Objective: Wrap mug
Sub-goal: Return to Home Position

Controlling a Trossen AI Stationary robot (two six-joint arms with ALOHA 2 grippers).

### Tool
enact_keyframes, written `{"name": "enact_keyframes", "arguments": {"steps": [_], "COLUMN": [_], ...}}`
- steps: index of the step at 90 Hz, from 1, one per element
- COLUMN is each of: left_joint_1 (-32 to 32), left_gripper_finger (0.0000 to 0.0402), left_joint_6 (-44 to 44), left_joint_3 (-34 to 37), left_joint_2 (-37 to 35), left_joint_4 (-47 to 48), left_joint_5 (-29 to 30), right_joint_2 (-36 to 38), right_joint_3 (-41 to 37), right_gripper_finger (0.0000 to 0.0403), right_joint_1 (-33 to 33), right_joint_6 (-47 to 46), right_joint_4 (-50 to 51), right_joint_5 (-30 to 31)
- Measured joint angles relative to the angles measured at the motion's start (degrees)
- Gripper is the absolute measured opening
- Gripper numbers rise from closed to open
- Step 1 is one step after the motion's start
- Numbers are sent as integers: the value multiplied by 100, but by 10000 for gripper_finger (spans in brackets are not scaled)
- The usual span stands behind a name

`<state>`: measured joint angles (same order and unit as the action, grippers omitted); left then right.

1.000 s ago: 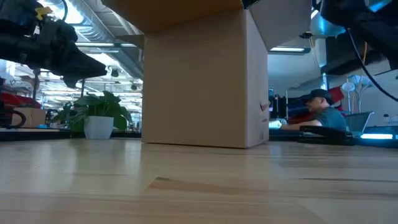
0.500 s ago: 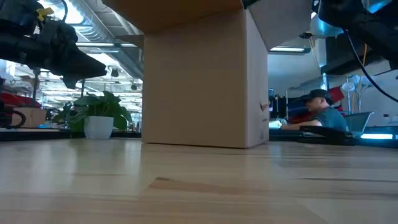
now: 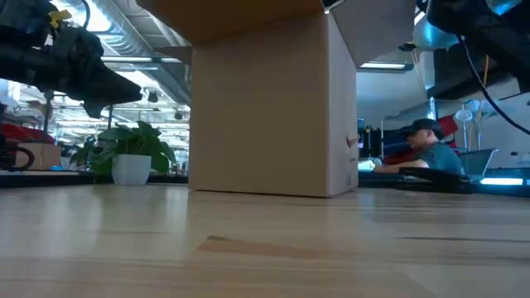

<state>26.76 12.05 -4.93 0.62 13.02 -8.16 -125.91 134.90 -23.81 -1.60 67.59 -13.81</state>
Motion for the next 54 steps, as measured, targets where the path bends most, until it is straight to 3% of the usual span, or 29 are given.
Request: {"name": "enact_keyframes", "arguments": {"steps": [34,42,54], "left_joint_1": [0,0,0], "left_gripper_finger": [88,88,88], "left_joint_6": [1,1,1], "left_joint_3": [2,2,2], "left_joint_2": [2,0,0], "left_joint_4": [-7,-9,-11], "left_joint_5": [0,0,0], "right_joint_2": [649,831,1036], "right_joint_3": [-1,-1,3], "right_gripper_finger": [157,124,36], "right_joint_1": [-22,-22,-15], "right_joint_6": [11,11,11], "right_joint_4": [79,77,100], "right_joint_5": [914,917,913]}}
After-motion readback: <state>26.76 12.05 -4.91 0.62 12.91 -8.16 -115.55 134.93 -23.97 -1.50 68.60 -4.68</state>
